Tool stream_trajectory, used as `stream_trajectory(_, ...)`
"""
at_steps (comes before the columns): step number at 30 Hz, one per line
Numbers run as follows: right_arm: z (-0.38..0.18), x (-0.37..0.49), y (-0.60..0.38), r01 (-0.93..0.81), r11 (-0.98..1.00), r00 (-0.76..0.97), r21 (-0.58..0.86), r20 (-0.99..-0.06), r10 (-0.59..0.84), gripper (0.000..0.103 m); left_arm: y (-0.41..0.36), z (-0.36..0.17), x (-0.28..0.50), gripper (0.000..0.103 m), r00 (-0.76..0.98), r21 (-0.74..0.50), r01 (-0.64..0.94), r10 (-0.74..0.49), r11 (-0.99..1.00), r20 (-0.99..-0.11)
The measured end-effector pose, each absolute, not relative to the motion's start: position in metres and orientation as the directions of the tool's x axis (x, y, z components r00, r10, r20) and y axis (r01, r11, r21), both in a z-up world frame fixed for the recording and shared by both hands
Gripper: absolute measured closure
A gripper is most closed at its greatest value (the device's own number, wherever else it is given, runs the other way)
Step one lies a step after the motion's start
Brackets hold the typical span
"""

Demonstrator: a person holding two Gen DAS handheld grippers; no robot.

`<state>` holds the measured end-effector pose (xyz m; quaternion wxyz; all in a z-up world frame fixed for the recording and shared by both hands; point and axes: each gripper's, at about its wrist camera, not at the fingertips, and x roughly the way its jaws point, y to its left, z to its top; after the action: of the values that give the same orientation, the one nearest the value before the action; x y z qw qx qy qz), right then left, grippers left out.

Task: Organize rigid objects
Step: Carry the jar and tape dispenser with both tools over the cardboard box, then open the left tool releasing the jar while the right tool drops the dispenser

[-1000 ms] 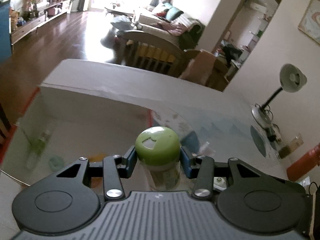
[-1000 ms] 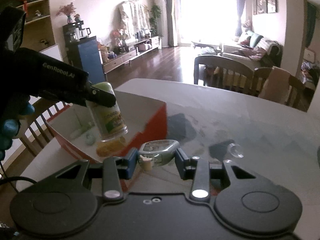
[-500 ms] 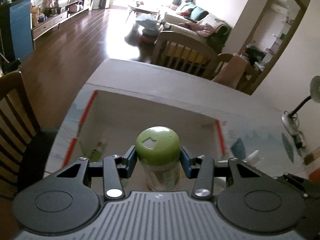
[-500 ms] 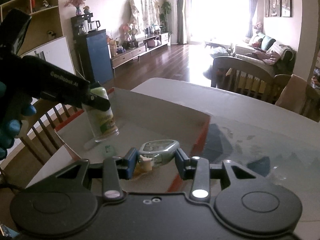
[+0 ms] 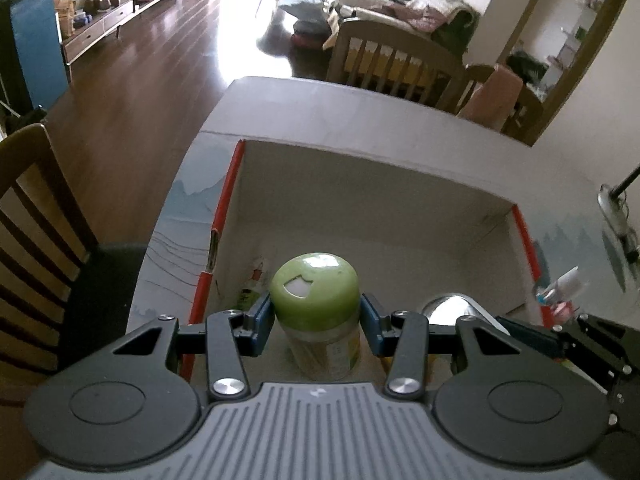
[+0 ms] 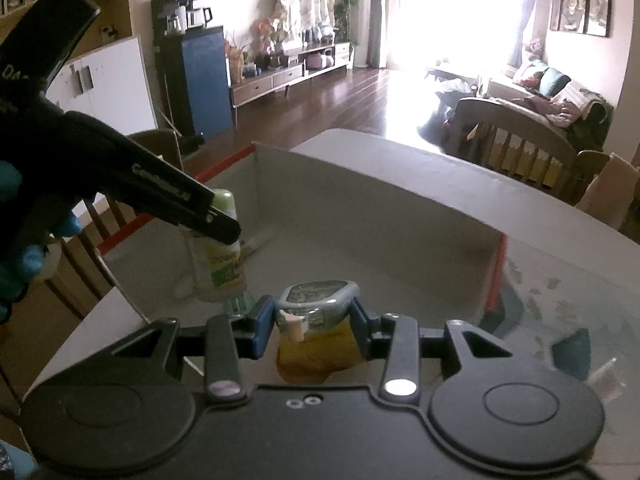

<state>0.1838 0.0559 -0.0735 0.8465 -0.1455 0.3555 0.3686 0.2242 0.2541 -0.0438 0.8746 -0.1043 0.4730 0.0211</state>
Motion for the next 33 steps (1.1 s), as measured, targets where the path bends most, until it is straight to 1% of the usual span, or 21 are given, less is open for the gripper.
stream_trajectory(10,-0.093,0.192,0.081,-0.742,0.670,0.456,-0.018,-0.746,0.485,0.063,0.257,-0.068,0.250,0.057,0.517,-0.130,-0.106,-0.057,0.986,-0.854)
stream_trajectory(19,-0.104,0.194,0.085,-0.725,0.689,0.433,-0.007,-0.783,0.447,0.063,0.248,-0.070,0.268,0.057,0.523,-0.041,-0.051,-0.009,0.998,-0.852)
stream_trajectory(21,-0.104,0.194,0.083,-0.716,0.698,0.425,0.006,-0.789,0.444,0.066,0.247,-0.072,0.272,0.057,0.520,-0.042,-0.042,-0.015,0.998,-0.854)
stream_trajectory(22,-0.105,0.196,0.080,-0.715,0.699,0.422,0.012,-0.790,0.445,0.065,0.247,-0.074,0.274,0.057,0.517,-0.054,-0.039,-0.026,0.998,-0.855)
stream_trajectory(25,-0.104,0.195,0.079,-0.710,0.704,0.424,0.015,-0.789,0.445,0.064,0.244,-0.080,0.277,0.057,0.511,-0.014,-0.033,0.005,0.999,-0.860)
stream_trajectory(28,-0.101,0.192,0.077,-0.705,0.709,0.422,0.030,-0.785,0.453,0.063,0.243,-0.080,0.278,0.057,0.515,-0.013,-0.029,0.004,0.999,-0.857)
stream_trajectory(33,-0.093,0.186,0.071,-0.698,0.714,0.421,0.053,-0.776,0.469,0.059,0.242,-0.080,0.280,0.057,0.514,0.003,-0.026,0.016,1.000,-0.858)
